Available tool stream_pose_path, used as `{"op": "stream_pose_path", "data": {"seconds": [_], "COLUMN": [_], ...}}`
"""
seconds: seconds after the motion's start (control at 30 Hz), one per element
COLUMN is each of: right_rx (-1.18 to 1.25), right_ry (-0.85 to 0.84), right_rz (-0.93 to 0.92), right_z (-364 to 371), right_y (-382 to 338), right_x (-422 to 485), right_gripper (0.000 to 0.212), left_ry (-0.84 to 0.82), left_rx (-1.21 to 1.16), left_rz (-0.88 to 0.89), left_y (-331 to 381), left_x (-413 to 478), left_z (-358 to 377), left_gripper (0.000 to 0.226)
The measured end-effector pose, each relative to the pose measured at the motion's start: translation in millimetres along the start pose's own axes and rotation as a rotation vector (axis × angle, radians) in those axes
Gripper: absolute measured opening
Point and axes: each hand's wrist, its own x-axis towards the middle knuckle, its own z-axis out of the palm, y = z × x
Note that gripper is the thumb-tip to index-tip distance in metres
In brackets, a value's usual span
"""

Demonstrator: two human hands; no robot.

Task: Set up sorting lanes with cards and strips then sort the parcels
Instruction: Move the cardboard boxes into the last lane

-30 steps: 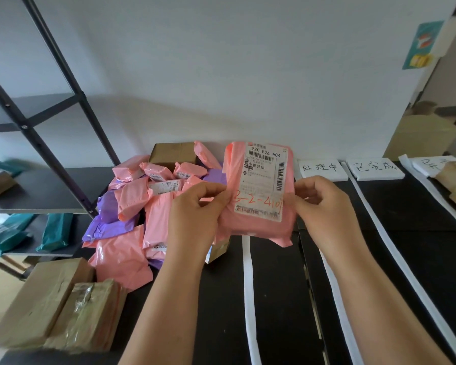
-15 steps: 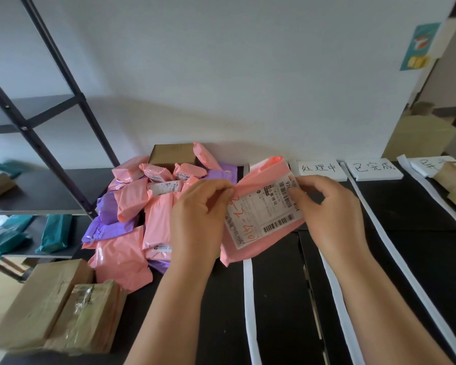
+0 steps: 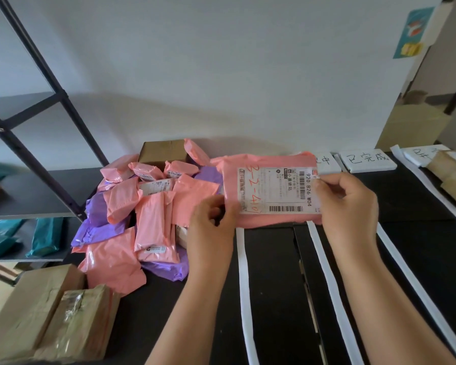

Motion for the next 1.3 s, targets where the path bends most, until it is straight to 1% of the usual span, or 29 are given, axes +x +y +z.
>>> {"op": "stream_pose_path", "data": {"seconds": [0.07, 0.17, 0.3, 0.47, 0.53, 0.6, 0.7, 0.8, 0.87, 0.93, 0.97, 1.07, 1.23, 1.3], "right_rx": [-0.009, -0.062, -0.195, -0.31, -0.338, -0.345, -0.355, -0.404, -0.451, -0.488, -0.503, -0.538, -0.543, -0.536], "right_ry": [-0.03, -0.079, -0.14, -0.203, -0.201, -0.183, -0.177, -0.187, -0.19, -0.18, -0.181, -0.198, -0.232, -0.286], "right_rz": [0.023, 0.05, 0.102, 0.236, 0.284, 0.314, 0.332, 0.328, 0.307, 0.299, 0.298, 0.31, 0.351, 0.354], "right_z": [3.7, 12.1, 28.3, 53.3, 63.5, 75.4, 96.5, 119.6, 136.8, 155.1, 164.5, 190.8, 215.8, 218.3], "right_y": [10.5, 29.0, 55.9, 92.9, 105.3, 117.4, 135.1, 152.1, 165.1, 179.8, 187.9, 209.4, 238.5, 248.3], "right_x": [1.4, 0.4, -2.1, 5.8, 15.0, 28.2, 55.9, 89.4, 113.5, 137.2, 148.5, 177.6, 204.9, 207.1], "right_gripper": [0.004, 0.003, 0.029, 0.043, 0.048, 0.048, 0.041, 0.038, 0.042, 0.043, 0.042, 0.037, 0.038, 0.038], "left_ry": [-0.088, -0.123, -0.2, -0.213, -0.237, -0.282, -0.348, -0.399, -0.412, -0.421, -0.425, -0.454, -0.538, -0.574], "left_rx": [0.002, 0.035, 0.048, 0.074, 0.102, 0.126, 0.149, 0.224, 0.268, 0.267, 0.273, 0.292, 0.374, 0.398], "left_rz": [-0.04, -0.109, -0.202, -0.296, -0.324, -0.333, -0.331, -0.271, -0.232, -0.244, -0.244, -0.223, -0.214, -0.229], "left_y": [-8.6, -24.8, -50.5, -85.5, -97.0, -108.2, -123.3, -133.8, -140.4, -146.2, -148.6, -156.0, -165.1, -168.2], "left_x": [-1.0, -0.2, 10.1, 35.1, 50.8, 71.3, 109.6, 151.8, 180.6, 207.8, 220.2, 252.9, 283.7, 287.5], "left_z": [8.5, 16.3, 25.2, 53.2, 66.7, 81.2, 104.5, 127.9, 144.5, 162.0, 170.7, 194.1, 217.5, 221.3], "left_gripper": [0.028, 0.03, 0.012, 0.014, 0.014, 0.015, 0.021, 0.024, 0.021, 0.015, 0.015, 0.027, 0.033, 0.037]}}
